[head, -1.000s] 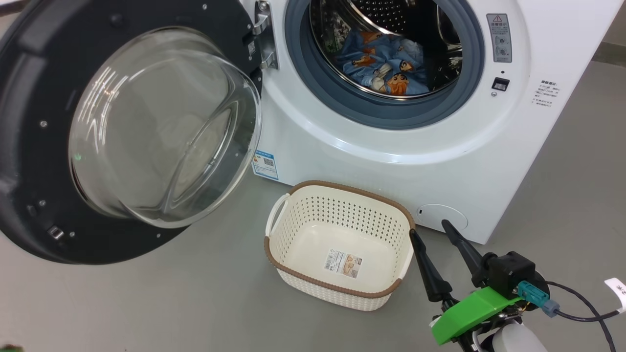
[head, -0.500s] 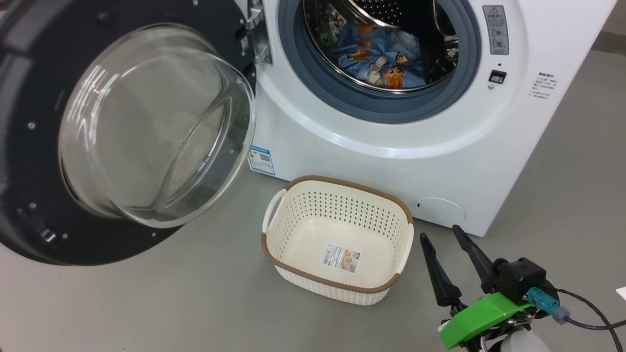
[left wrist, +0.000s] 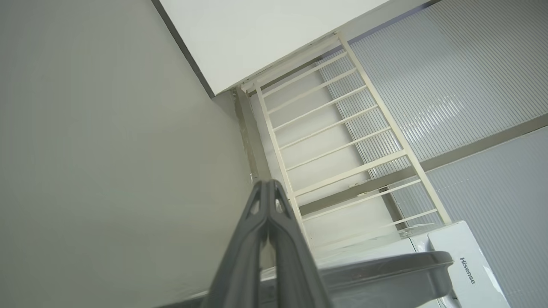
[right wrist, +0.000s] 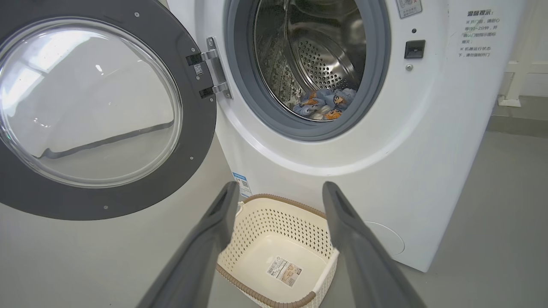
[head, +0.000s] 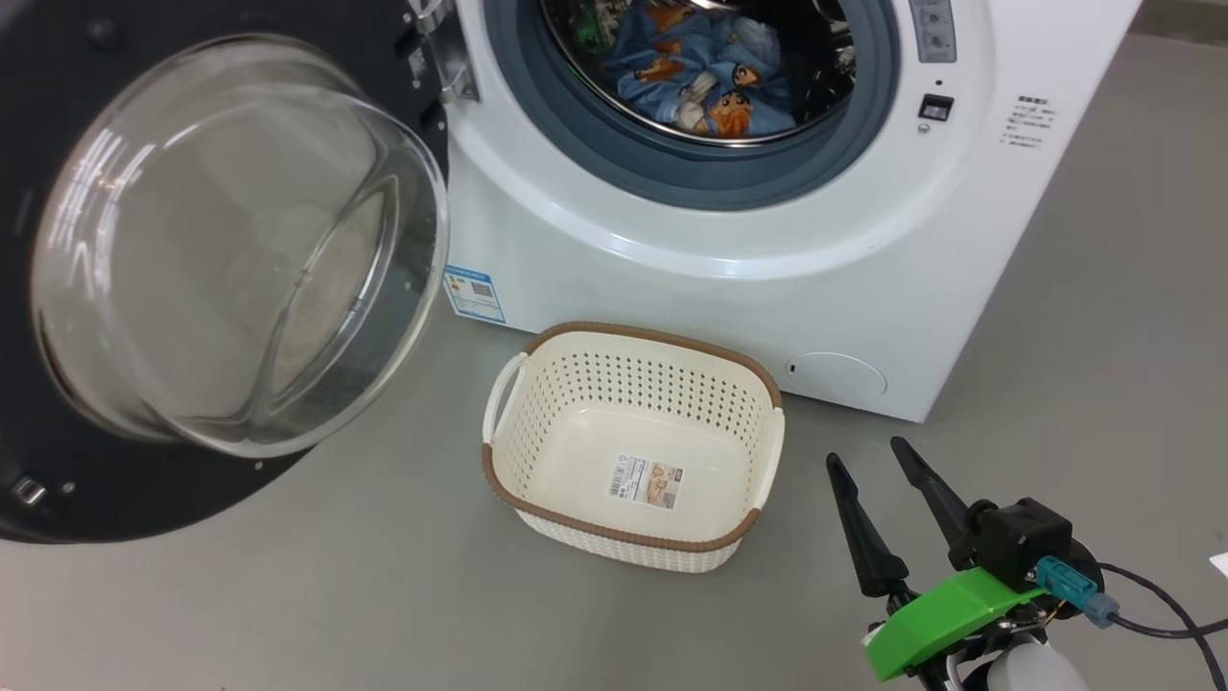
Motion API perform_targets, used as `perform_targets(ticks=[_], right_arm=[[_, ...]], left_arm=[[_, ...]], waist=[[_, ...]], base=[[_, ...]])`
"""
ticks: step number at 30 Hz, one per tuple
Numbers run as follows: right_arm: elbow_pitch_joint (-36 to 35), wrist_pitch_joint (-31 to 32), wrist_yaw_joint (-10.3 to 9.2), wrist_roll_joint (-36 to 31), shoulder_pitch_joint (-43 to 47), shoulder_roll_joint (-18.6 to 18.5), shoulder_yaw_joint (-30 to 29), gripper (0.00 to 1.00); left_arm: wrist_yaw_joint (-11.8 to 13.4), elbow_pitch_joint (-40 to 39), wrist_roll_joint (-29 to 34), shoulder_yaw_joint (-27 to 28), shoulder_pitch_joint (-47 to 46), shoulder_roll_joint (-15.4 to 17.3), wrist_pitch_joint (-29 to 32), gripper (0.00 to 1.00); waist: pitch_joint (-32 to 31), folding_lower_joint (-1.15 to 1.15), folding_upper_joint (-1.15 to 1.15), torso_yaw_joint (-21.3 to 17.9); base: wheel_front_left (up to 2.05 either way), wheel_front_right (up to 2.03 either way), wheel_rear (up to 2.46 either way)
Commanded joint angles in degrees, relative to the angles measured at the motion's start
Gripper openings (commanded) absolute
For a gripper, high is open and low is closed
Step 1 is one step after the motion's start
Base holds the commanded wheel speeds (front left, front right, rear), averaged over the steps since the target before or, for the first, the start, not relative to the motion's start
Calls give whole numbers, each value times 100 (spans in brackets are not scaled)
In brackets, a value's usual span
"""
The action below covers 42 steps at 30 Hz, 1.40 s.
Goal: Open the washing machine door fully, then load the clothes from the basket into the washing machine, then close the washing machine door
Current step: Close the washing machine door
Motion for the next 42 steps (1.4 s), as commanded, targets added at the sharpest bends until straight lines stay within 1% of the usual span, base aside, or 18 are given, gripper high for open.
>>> perform_targets(ticks=[1,5,9,14,21,24,33,37,38,42], right_arm=[[-173,7,9,-30,-131,25,130,100],[-224,64,9,-59,-166,25,145,100],[-276,119,9,-76,-200,25,164,100],[-326,171,9,-97,-205,25,154,100],[-386,217,9,-103,-169,25,171,100],[-399,239,9,-86,-157,25,180,100],[-380,280,9,-29,-125,25,130,100],[-369,273,9,5,-130,25,126,100],[-369,273,9,5,-130,25,126,100],[-347,253,9,36,-136,25,130,100]], left_arm=[[-57,-95,-174,121,-231,410,150,0],[-58,49,-400,106,-284,490,497,0],[-58,217,-575,154,-327,493,624,0],[-59,220,-909,241,-330,422,877,0],[-59,204,-1138,248,-249,352,1107,0],[-59,90,-1338,228,-175,296,1442,0],[-59,-75,-1604,91,95,270,2342,0],[-53,-228,-1737,-14,235,219,2877,0],[-53,-228,-1737,-14,235,219,2877,0],[10,-512,-1916,-57,456,193,3435,0]], waist=[[54,0,0,-69],[124,0,0,-168],[176,0,0,-271],[214,0,0,-372],[242,0,0,-471],[232,0,0,-498],[233,0,0,-487],[230,0,0,-479],[230,0,0,-479],[221,0,0,-483]], base=[[0,0,0],[0,0,0],[0,0,0],[0,0,0],[0,0,0],[0,0,0],[0,0,0],[0,0,0],[0,0,0],[0,0,0]])
